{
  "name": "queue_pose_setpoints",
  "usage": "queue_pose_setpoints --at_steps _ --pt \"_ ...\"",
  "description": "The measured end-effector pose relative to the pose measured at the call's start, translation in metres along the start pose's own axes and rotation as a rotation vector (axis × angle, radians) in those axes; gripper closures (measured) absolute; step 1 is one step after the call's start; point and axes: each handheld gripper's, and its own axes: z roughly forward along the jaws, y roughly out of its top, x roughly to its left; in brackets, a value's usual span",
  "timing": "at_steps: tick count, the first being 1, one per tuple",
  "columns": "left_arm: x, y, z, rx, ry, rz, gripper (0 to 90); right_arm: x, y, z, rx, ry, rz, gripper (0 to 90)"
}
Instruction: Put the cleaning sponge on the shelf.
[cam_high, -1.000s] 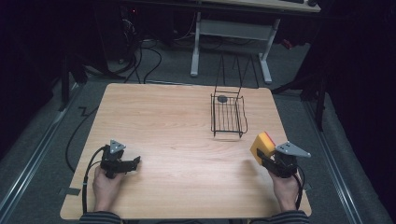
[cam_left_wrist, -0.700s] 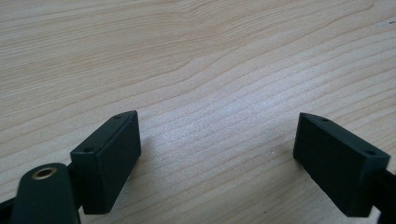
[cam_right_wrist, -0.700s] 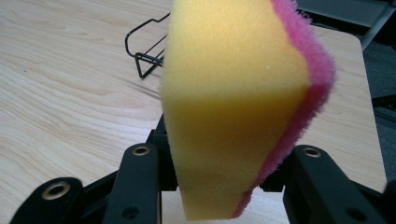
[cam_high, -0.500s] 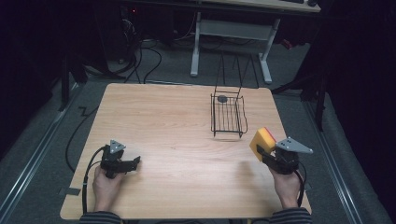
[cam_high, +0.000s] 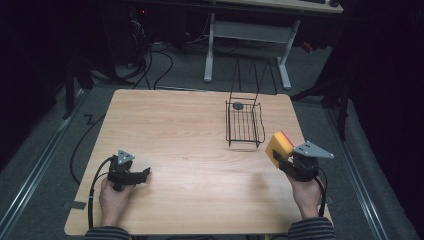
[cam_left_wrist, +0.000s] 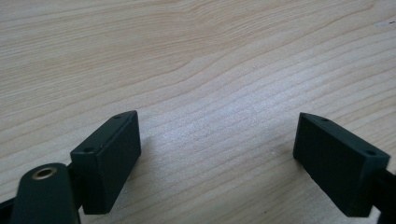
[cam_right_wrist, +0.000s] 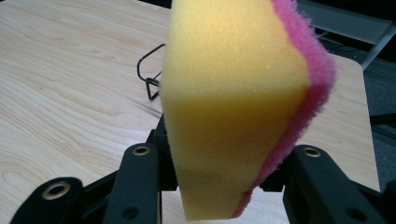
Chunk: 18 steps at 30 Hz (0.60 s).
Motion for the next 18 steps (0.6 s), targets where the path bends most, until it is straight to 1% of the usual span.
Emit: queue_pose_setpoints --at_steps 8,10,15,17,18 --pt "0.000 0.000 0.000 -0.001 0.000 -0.001 15.6 0.001 0.015 0.002 -0.019 0.021 -0.002 60.8" --pt "0.000 0.000 0.000 -0.001 0.000 -0.001 15.6 0.001 0.018 0.004 -0.023 0.031 -0.001 60.8" --pt "0.000 0.000 0.000 0.000 0.000 -0.001 15.6 0.000 0.027 0.009 -0.026 0.039 -0.003 60.8" --pt "0.000 0.000 0.000 0.000 0.000 -0.001 15.6 0.001 0.032 0.011 -0.030 0.047 0.004 60.8" --pt "0.000 0.000 0.000 0.000 0.000 -0.001 15.6 0.001 0.033 0.013 -0.033 0.049 -0.001 60.8"
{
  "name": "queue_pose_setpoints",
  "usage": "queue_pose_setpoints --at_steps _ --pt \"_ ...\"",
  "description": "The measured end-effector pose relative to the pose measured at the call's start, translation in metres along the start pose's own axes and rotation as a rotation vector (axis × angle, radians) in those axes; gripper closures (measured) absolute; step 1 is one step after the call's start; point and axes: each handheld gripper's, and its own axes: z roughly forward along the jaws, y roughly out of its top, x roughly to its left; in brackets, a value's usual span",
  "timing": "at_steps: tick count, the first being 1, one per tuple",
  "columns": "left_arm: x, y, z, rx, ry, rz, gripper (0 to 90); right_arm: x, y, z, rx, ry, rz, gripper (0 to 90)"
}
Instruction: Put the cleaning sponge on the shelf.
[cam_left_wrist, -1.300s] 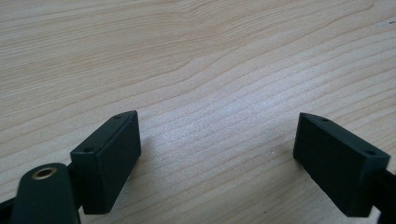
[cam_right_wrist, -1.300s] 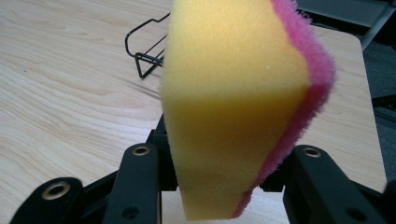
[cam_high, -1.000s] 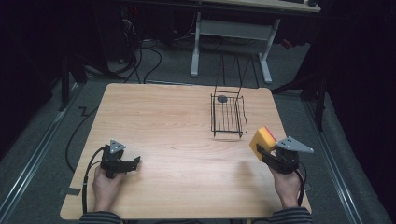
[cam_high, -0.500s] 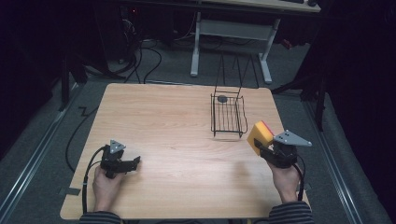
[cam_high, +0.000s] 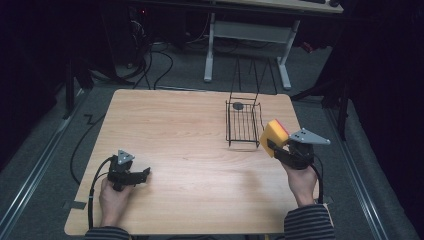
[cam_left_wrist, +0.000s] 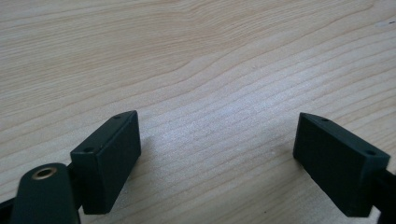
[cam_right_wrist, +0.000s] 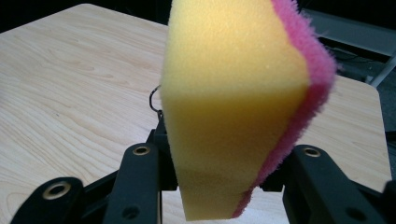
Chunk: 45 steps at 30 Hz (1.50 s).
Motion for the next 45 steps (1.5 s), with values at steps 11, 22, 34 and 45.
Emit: queue_pose_setpoints --at_steps 11,22,34,45 --pt "0.000 0.000 0.000 0.000 -0.001 0.000 15.6 -0.002 0.008 0.015 -0.014 0.044 0.038 60.7" --pt "0.000 0.000 0.000 0.000 -0.001 0.001 15.6 -0.003 0.016 0.032 0.004 0.047 0.046 60.8" --pt "0.000 0.000 0.000 0.001 -0.001 0.002 15.6 -0.007 0.022 0.054 0.022 0.044 0.060 60.7" --pt "0.000 0.000 0.000 0.003 -0.002 0.005 15.6 -0.004 0.029 0.077 0.038 0.033 0.063 60.7"
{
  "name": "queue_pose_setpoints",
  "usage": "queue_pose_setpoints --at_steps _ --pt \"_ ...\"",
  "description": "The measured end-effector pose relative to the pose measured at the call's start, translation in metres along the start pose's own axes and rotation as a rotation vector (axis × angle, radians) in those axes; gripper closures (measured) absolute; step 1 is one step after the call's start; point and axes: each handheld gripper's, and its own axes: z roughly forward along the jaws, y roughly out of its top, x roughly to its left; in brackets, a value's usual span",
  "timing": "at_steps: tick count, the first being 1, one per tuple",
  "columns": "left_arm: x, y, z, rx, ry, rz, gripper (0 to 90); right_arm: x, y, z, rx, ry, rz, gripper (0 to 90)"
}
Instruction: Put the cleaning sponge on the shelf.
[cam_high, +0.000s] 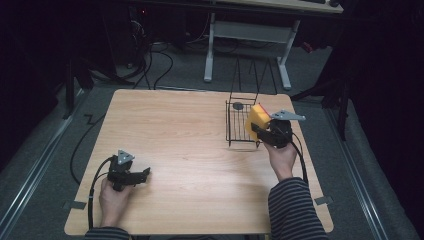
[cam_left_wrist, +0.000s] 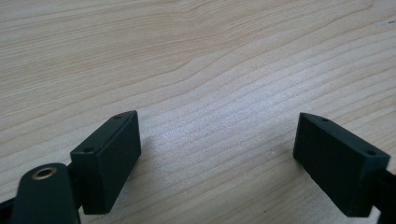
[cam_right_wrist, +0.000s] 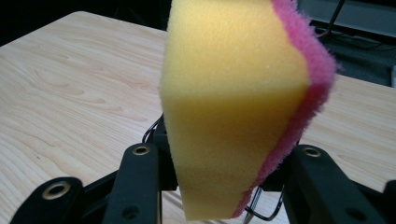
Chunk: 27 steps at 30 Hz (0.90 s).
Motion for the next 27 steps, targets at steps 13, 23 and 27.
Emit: queue_pose_setpoints --at_steps 13,23,27 --pt "0.000 0.000 0.000 -0.001 0.001 -0.001 15.6 0.004 0.009 0.035 0.023 -0.032 -0.015 60.6" --pt "0.000 0.000 0.000 -0.001 0.001 -0.001 15.6 -0.003 0.006 0.066 0.067 -0.086 0.025 60.5" --pt "0.000 0.000 0.000 0.000 0.001 -0.001 15.6 -0.005 0.003 0.078 0.088 -0.104 0.032 60.5"
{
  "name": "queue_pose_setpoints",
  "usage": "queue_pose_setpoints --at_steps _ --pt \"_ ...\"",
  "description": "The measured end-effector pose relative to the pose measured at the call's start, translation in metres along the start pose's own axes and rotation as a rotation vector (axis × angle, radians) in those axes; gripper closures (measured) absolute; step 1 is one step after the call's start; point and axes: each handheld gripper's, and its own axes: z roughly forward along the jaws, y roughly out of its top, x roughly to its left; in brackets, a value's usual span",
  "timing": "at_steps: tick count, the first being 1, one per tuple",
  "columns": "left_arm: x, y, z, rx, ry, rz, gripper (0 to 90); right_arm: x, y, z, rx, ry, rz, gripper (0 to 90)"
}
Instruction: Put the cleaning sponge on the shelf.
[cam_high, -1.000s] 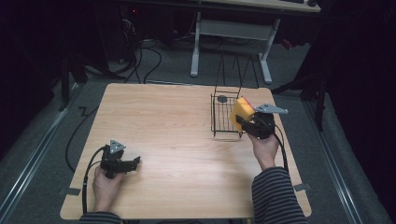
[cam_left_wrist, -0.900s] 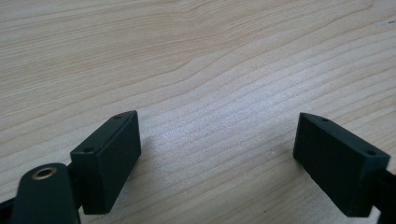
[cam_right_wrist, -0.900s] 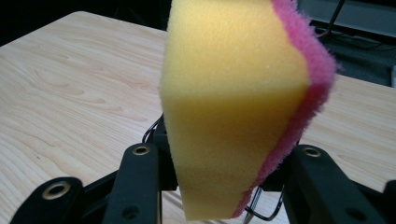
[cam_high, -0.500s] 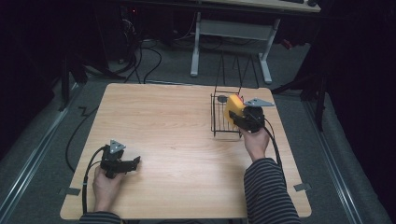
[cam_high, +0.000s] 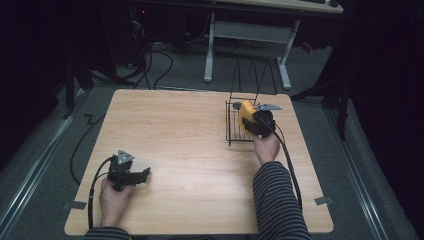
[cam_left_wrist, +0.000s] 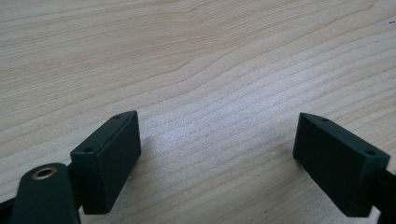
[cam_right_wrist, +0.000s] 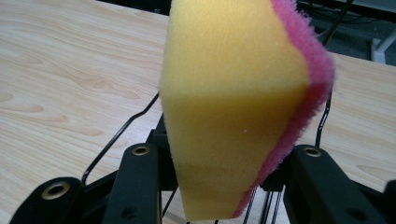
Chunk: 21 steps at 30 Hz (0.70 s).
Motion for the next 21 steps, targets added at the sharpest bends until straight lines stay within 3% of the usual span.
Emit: queue_pose_setpoints --at_steps 10,21 --pt "0.000 0.000 0.000 0.000 0.000 0.001 15.6 0.001 -0.006 0.017 0.026 -0.011 0.014 60.5" --pt "0.000 0.000 0.000 0.000 0.000 0.000 15.6 0.001 -0.006 0.019 0.029 -0.016 0.012 60.3"
